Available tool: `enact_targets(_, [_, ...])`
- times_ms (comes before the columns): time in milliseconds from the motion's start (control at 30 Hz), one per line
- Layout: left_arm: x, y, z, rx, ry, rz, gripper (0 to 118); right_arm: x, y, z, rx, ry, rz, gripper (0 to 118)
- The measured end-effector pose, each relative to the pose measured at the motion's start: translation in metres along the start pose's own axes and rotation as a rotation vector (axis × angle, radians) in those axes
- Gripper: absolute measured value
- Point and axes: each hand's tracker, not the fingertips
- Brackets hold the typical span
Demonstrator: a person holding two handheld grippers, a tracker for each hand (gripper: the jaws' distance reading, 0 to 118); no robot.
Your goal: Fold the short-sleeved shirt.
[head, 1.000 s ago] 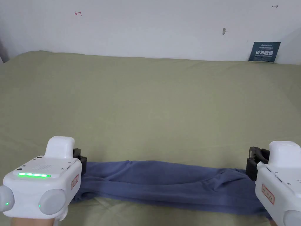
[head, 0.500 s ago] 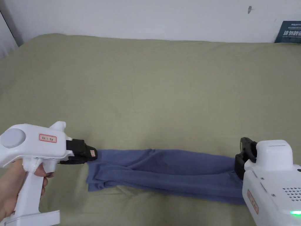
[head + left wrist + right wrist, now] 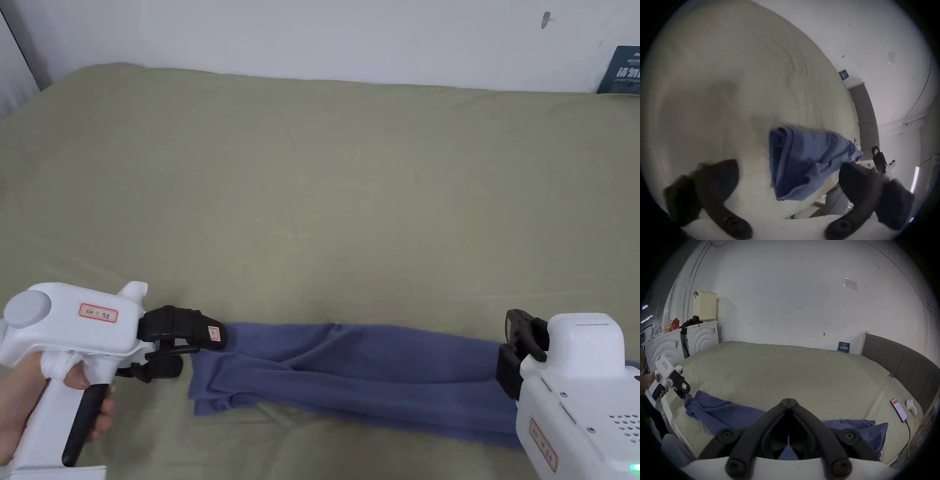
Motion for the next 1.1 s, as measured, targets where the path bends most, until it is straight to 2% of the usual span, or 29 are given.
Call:
enact_targets(133, [-0.011,0.004,-0.016,0.003,-0.066,0.029,112,0.002,-0.002,0.001,-0.017,0.0,-0.002,0])
enact_targets(233, [-0.008,0.003,-0.026,-0.042,-0.217,0.117,107,0.005,-0.002,0.001,-0.021,-0.004,-0.009,0])
enact_targets(267, [-0.005,0.001,-0.032,-0.062,-0.224,0.103,98,0.006,-0.002,0.001,-0.022,-0.005,-0.008,0])
enact_targets(300, [-0.001,0.0,-0.039,-0.056,-0.184,0.085,82,0.007,-0.001,0.001,-0.021,-0.006,-0.01,0])
enact_targets(333, [0.002,-0.001,-0.043,-0.049,-0.166,0.09,60,0.009,0.0,0.002,-0.021,-0.01,-0.013,0])
enact_targets(367, [0.002,-0.001,-0.045,-0.03,-0.126,0.107,15,0.01,0.001,0.003,-0.019,-0.009,-0.016,0])
enact_targets(400, [0.004,-0.001,-0.046,-0.023,-0.073,0.096,11,0.012,0.002,0.004,-0.017,-0.012,-0.021,0])
enact_targets(433, [0.005,-0.001,-0.05,-0.02,0.018,0.089,11,0.014,0.004,0.005,-0.015,-0.008,-0.027,0])
enact_targets(467, [0.005,-0.001,-0.051,-0.016,0.024,0.075,10,0.014,0.005,0.006,-0.015,-0.007,-0.027,0])
enact_targets(500, [0.006,-0.003,-0.049,-0.013,-0.031,0.088,10,0.015,0.006,0.008,-0.013,-0.01,-0.027,0])
enact_targets(733, [0.015,-0.012,0.008,0.082,0.013,0.108,9,0.025,0.012,0.021,0.015,-0.006,-0.042,0])
enact_targets(900, [0.013,-0.019,0.068,0.152,0.136,0.11,9,0.027,0.017,0.028,0.035,0.014,-0.048,0])
enact_targets(1100, [0.069,-0.031,0.076,0.156,0.192,-0.009,9,0.019,0.019,0.031,0.06,0.017,-0.019,0])
